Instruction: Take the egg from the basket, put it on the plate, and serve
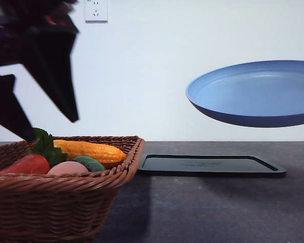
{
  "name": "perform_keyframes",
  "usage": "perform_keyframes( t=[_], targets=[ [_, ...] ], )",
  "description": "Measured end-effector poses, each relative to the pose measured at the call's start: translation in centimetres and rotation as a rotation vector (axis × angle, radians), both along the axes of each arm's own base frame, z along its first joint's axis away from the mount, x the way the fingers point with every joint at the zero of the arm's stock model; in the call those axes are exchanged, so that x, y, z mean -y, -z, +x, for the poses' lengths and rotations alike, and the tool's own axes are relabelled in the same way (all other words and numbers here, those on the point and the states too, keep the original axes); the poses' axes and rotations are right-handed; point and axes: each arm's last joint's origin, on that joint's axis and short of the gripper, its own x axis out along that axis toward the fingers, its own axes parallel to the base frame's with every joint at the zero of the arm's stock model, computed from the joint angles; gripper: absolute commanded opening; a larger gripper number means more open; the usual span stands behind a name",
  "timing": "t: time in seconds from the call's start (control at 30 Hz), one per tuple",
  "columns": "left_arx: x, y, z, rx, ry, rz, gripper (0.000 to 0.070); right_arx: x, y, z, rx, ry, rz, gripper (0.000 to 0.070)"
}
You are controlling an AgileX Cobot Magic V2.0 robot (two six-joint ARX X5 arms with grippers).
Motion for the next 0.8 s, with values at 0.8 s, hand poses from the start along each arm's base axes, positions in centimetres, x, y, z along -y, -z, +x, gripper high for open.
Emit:
perform_keyframes(
  t=[0.8],
  targets=[
    [2.6, 4.1, 2.6, -0.134, 0.008, 0.103, 0.0421, 0.0, 0.0, 0.0, -0.004, -0.001, 0.001, 0.0]
  ],
)
